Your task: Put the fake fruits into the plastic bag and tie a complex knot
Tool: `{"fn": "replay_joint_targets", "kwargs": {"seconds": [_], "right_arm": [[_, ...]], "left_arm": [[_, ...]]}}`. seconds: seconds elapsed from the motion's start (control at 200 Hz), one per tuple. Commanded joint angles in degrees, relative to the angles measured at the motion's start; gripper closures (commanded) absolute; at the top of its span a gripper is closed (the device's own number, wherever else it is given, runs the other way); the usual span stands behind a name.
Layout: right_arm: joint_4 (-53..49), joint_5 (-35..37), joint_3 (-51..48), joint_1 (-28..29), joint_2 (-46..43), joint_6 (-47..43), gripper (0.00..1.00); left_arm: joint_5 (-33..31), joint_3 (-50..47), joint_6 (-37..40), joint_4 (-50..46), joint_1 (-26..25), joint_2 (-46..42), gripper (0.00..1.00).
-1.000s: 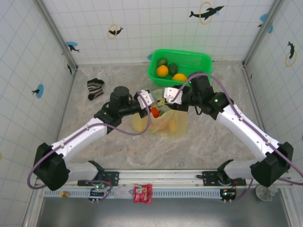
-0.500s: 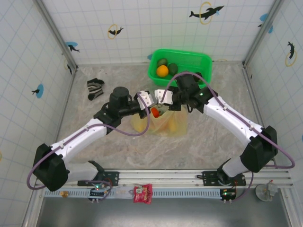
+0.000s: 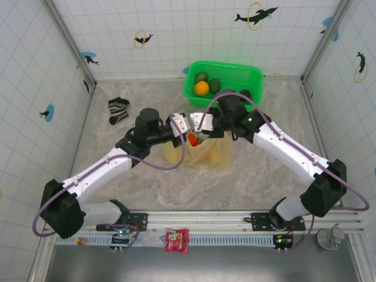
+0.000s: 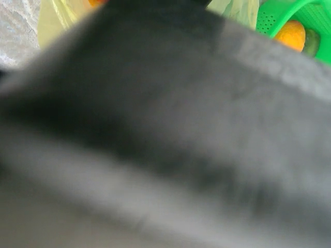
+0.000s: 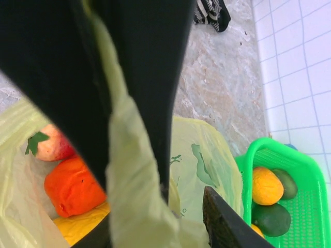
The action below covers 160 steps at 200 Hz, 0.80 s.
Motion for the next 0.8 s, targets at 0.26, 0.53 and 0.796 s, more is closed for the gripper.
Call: {"fn": "replay_joint_targets", "kwargs": {"seconds": [0.26,0.53,0.796], "right_arm": [[-3.2,-0.29,2.49,0.94,-1.09,-0.16,0.78],[-3.4,0.87,4.06,1.81,-0.22,-0.16,0.73],[-4.2,1.39,4.13,2.01,-0.47,-0.29,0.77]], "left_arm": [[0.65,-0.67,1.63,0.01,0.12,-0.6,1.0],[0.22,-0.52,2.07,-0.47,-0.01,-0.61,1.0],[0.12,-0.74,2.42,-0.47,-0.05,-0.42,1.0]]}}
